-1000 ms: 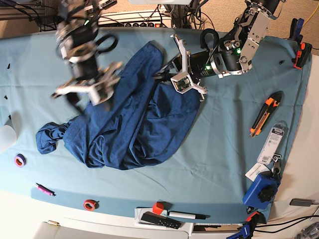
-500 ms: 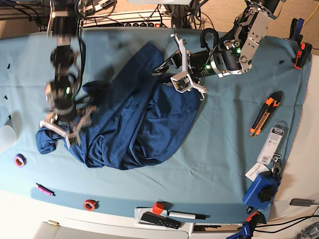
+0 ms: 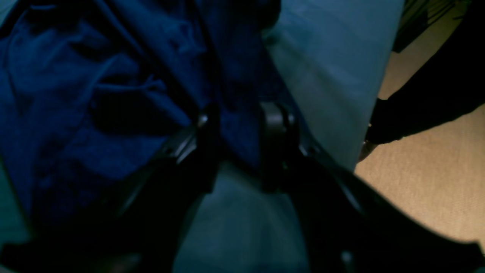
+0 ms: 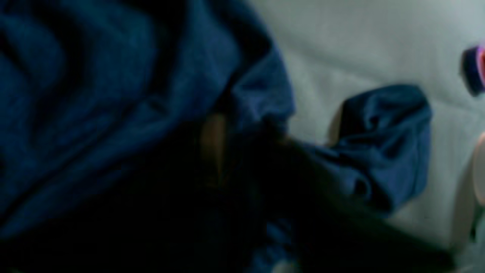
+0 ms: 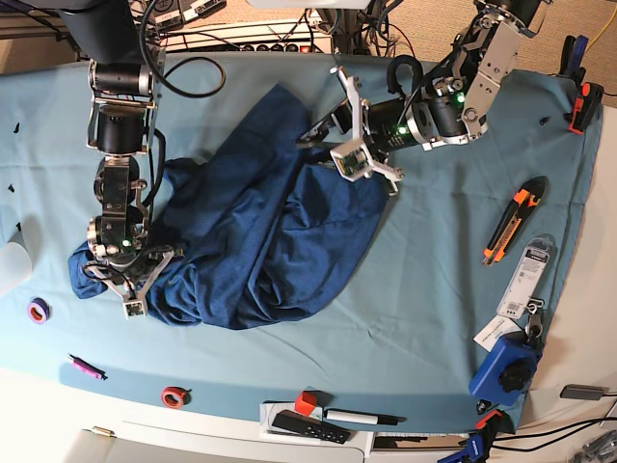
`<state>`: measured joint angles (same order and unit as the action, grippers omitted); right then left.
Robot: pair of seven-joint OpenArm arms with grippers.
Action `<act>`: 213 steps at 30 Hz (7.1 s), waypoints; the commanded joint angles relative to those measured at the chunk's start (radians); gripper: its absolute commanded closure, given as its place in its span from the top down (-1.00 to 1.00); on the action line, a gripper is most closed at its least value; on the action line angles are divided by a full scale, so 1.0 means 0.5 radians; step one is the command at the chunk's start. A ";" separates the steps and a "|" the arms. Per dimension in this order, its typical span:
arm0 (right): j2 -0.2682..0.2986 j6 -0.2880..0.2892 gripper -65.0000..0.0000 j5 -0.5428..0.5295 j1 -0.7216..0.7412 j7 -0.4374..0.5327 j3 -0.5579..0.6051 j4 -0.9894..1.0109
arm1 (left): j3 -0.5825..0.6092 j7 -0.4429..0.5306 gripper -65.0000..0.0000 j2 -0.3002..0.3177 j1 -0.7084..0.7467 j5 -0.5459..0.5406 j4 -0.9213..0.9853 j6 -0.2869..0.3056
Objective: Layout the t-shirt on the table in an organized manner, then fold the t-shirt properly
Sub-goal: 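Lower the right gripper onto the shirt's bunched end and grasp it, then drag the grasped fabric with the right gripper to spread the shirt, then regrasp the shirt with the right gripper and lift it upward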
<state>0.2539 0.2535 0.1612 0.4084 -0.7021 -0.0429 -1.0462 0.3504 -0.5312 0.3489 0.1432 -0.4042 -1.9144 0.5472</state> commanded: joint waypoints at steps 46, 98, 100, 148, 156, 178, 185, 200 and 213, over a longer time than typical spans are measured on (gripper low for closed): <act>0.030 0.195 0.00 -0.533 -1.580 -0.422 -0.008 -2.620 | -0.008 0.121 -0.42 0.001 -0.346 -0.053 0.478 -0.055; -0.032 0.203 -1.00 -0.760 0.744 -0.462 -0.009 -0.182 | -0.008 0.121 -0.42 0.001 -0.529 -0.034 0.493 -0.176; -0.033 0.211 -1.00 -0.878 0.698 -0.636 -0.006 -0.365 | -0.008 0.121 -0.42 0.000 -0.529 -0.035 0.493 -0.176; -0.181 0.621 0.02 -1.033 -0.999 -0.709 -0.264 -2.051 | -0.008 0.121 -0.42 0.000 -0.514 -0.044 0.493 -0.219; -0.180 0.600 0.02 -0.848 -0.882 -0.638 -0.264 -1.691 | -0.008 0.121 -0.42 0.000 -0.514 -0.043 0.493 -0.219; -0.181 0.591 -1.00 -1.287 -1.240 -1.388 -0.265 -2.181 | -0.008 0.121 -0.42 0.000 -0.514 -0.036 0.493 -0.220; -0.181 0.592 -1.00 -1.322 -1.656 -1.388 -0.265 -2.620 | -0.008 0.121 -0.42 0.001 -0.514 -0.036 0.493 -0.220; -0.182 0.714 -0.09 -1.608 -1.717 -1.022 -0.255 -2.620 | -0.008 0.121 -0.42 0.000 -0.514 -0.036 0.495 -0.219; -0.288 0.336 -0.09 -0.829 -0.960 -0.522 -0.255 -2.277 | -0.008 0.121 -0.42 0.000 -0.513 -0.036 0.495 -0.220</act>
<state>0.1005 0.4278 -0.2516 -0.0784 -0.9825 -0.1661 -2.1632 0.3523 -0.4950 0.3473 -0.0952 -0.4110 -1.6508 0.4370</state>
